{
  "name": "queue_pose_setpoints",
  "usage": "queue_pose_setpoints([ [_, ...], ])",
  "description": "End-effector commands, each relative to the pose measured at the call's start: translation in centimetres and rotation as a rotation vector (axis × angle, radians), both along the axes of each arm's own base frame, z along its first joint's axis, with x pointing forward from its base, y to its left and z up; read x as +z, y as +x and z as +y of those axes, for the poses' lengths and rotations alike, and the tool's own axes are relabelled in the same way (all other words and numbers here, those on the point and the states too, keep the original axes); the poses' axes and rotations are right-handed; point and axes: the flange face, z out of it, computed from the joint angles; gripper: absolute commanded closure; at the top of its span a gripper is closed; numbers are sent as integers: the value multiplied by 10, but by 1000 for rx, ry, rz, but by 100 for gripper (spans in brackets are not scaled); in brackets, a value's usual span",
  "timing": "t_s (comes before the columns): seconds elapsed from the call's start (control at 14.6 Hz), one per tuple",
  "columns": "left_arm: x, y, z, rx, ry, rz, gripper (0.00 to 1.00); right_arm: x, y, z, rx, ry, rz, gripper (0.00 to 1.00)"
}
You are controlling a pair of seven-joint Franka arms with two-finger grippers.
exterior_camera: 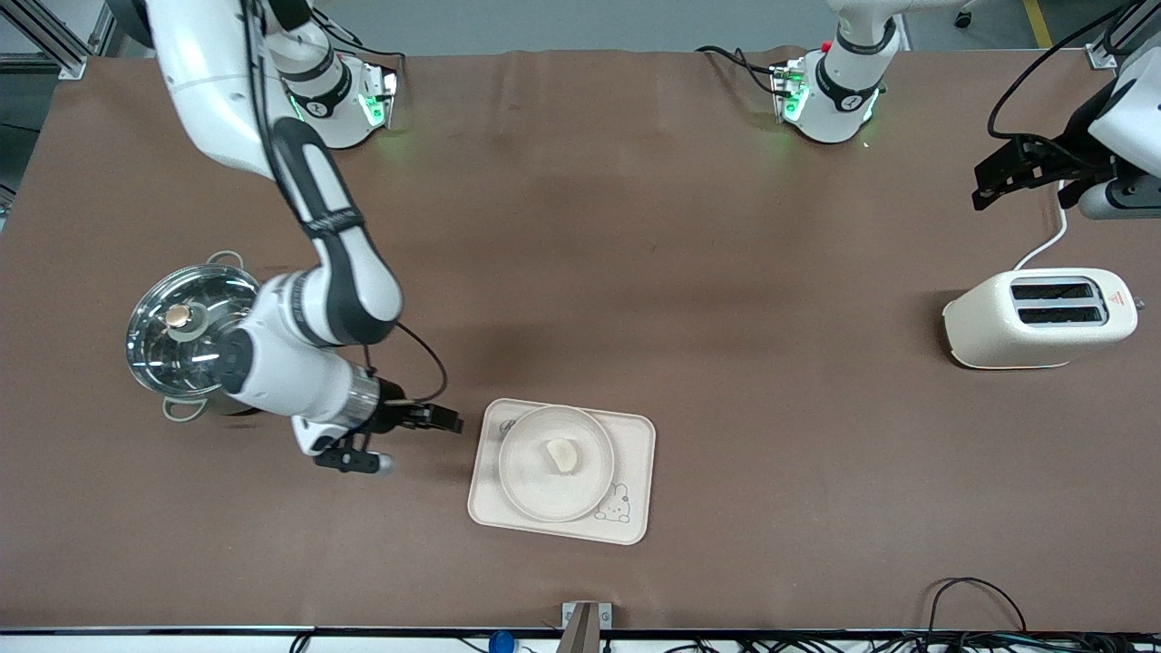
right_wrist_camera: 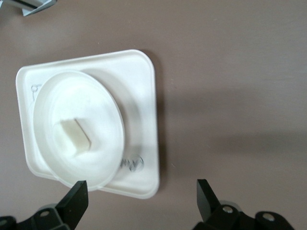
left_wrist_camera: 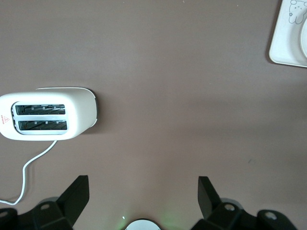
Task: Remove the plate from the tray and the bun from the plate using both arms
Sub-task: 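Grasp the plate rim with the right gripper while the left gripper approaches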
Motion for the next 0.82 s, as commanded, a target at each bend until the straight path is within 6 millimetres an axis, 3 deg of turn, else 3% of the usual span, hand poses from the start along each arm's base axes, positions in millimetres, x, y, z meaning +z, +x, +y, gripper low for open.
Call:
queue_pose_setpoints([
  [0.0, 5, 2, -1, -6, -20, -9, 0, -21, 11, 41, -43, 28, -14, 0],
  [0.14, 2, 3, -1, -7, -21, -5, 0, -38, 13, 54, -36, 29, -28, 3],
  [0.34, -5, 8, -5, 4, -60, 7, 0, -64, 10, 57, -21, 10, -31, 20],
  [0.48, -16, 15, -9, 14, -90, 24, 0, -67, 10, 61, -9, 9, -36, 38],
  [0.62, -28, 24, -16, 39, -133, 42, 0, -69, 11, 60, -7, 9, -38, 67],
  [0.76, -36, 32, -23, 75, -166, 44, 0, -69, 11, 60, -8, 9, -37, 83],
])
